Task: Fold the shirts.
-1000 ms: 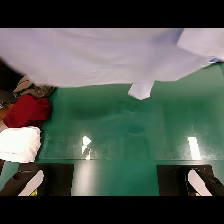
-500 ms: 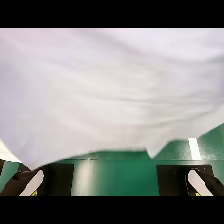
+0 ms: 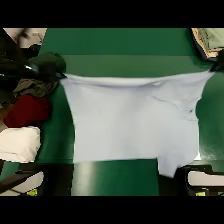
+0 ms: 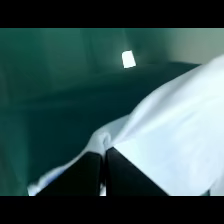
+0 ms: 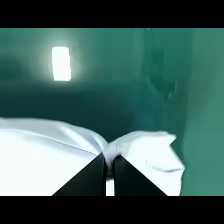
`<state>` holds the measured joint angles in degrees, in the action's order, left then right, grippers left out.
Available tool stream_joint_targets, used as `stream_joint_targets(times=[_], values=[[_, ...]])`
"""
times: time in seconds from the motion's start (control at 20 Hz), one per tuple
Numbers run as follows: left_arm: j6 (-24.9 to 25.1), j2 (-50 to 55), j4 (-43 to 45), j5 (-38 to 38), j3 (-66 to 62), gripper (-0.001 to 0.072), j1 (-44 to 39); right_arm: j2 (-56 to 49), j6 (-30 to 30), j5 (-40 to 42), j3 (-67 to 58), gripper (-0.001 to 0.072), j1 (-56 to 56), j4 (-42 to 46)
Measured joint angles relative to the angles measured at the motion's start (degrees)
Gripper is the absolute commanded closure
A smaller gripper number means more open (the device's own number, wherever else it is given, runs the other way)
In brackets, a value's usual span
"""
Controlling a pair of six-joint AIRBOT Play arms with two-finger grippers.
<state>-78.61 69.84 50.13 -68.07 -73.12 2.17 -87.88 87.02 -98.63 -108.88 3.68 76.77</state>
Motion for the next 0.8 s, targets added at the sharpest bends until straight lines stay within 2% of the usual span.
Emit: stream_joint_targets(times=[0.25,0.45,0.6,0.8], values=[[2.95,11.74,-0.33,15.80,-2.01,0.0680,-1.05,-9.57,0.13,12.90,0.02,0.0695,-1.16,-0.15],[5.97,16.85,-1.11,23.10,-7.41,0.0680,-1.22,-12.24,-0.20,24.35,-1.64,0.0695,-1.40,-0.50],[9.35,18.32,-1.18,25.79,-8.98,0.0681,-1.25,-12.37,-2.27,28.50,-0.68,0.0696,-1.42,-0.44],[12.87,18.95,-0.57,23.67,-8.70,0.0680,-1.25,-9.11,-3.89,30.75,8.07,0.0695,-1.53,1.22]])
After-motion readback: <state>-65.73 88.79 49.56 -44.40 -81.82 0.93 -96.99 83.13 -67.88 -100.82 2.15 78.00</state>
